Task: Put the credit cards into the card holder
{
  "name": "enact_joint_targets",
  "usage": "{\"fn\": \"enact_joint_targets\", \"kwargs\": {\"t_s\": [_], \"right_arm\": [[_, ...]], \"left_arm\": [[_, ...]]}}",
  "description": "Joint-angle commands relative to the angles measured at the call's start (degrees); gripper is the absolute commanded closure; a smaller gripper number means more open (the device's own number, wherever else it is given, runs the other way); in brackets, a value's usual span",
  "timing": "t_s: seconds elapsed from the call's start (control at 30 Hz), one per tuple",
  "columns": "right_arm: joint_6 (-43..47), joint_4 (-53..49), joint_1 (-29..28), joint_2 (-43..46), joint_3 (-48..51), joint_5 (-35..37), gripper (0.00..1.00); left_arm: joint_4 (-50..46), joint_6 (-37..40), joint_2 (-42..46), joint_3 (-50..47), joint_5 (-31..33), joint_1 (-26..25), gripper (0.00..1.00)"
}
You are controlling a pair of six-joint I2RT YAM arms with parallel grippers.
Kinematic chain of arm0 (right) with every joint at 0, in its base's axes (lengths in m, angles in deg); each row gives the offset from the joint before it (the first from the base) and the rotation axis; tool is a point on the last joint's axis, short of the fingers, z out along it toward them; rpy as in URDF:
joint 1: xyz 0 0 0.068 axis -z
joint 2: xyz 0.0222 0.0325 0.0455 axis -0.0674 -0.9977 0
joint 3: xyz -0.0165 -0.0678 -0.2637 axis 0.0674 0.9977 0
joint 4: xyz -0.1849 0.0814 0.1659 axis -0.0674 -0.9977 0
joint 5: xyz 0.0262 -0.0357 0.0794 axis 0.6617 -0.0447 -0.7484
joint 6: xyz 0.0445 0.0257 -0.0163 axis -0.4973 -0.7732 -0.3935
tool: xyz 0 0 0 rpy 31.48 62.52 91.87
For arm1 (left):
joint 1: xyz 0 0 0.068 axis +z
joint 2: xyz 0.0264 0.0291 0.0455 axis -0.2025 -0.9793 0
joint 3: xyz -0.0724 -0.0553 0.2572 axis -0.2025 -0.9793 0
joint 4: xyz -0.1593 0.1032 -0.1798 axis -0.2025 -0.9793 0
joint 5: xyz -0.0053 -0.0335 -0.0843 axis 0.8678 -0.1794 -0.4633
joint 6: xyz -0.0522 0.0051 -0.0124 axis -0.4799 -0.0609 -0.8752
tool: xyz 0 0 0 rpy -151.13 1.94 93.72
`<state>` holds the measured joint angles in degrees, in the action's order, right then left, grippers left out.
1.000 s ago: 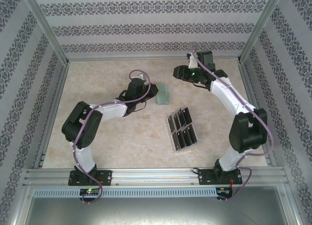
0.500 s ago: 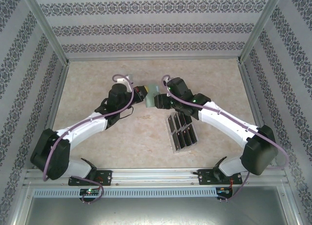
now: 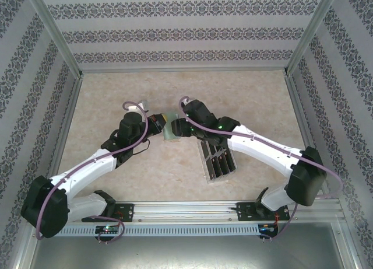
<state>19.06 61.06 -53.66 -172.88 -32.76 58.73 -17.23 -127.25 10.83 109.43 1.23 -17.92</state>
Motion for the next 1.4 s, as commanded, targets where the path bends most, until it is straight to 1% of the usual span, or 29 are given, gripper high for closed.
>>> {"fn": "enact_joint_targets", "kwargs": {"t_s": [0.0,0.13,0.27,0.4,0.6,0.73,0.87,1.03,1.17,1.2,1.23,1.27,1.37], "right_arm": [[-0.6,-0.2,-1.2,-2.1,-3.3,1.7,0.45],[-0.5,-0.6,-1.7,-4.4,-5.4,1.1,0.47],[-0.4,-1.4,-1.7,-5.8,-5.4,1.6,0.50],[-0.2,-1.6,-1.6,-6.2,-4.2,3.1,0.57],[-0.4,-0.5,-0.5,-5.4,-2.9,3.4,0.78],[-0.2,-0.3,0.4,-5.4,-2.8,1.5,1.00],[-0.4,0.0,1.9,-3.7,-0.6,0.1,1.00],[-1.4,0.5,4.2,0.4,4.3,-0.3,1.00],[-1.2,3.3,4.3,1.9,5.8,-3.1,1.00],[-1.1,4.1,4.1,1.8,5.7,-4.0,0.87],[-0.9,4.7,3.9,1.6,5.3,-4.9,0.77],[-0.7,5.0,3.5,1.2,4.5,-5.6,0.72],[-0.1,4.8,2.0,-0.5,1.5,-6.6,0.63]], "left_arm": [[-0.9,-0.4,1.5,0.0,0.8,0.3,1.00],[-1.4,-0.3,2.3,0.0,1.2,0.3,1.00],[-1.4,-0.6,3.0,0.1,1.4,0.3,1.00],[-1.4,-0.9,3.6,0.1,1.3,0.3,1.00],[-1.4,-1.4,4.1,-0.3,0.9,0.3,1.00],[-1.2,-2.0,4.2,-1.0,1.0,0.3,1.00],[-2.0,-2.2,4.9,-1.9,2.1,0.3,1.00],[-2.8,-2.2,6.1,-3.3,3.6,0.3,1.00],[-2.4,-2.3,5.9,-4.1,3.6,0.3,1.00],[-2.3,-2.4,5.8,-4.2,3.6,0.3,1.00],[-2.1,-2.4,5.8,-4.2,3.6,0.3,1.00],[-2.0,-2.4,5.7,-4.1,3.5,0.3,1.00],[-2.0,-2.3,5.4,-3.6,3.5,0.3,1.00]]}}
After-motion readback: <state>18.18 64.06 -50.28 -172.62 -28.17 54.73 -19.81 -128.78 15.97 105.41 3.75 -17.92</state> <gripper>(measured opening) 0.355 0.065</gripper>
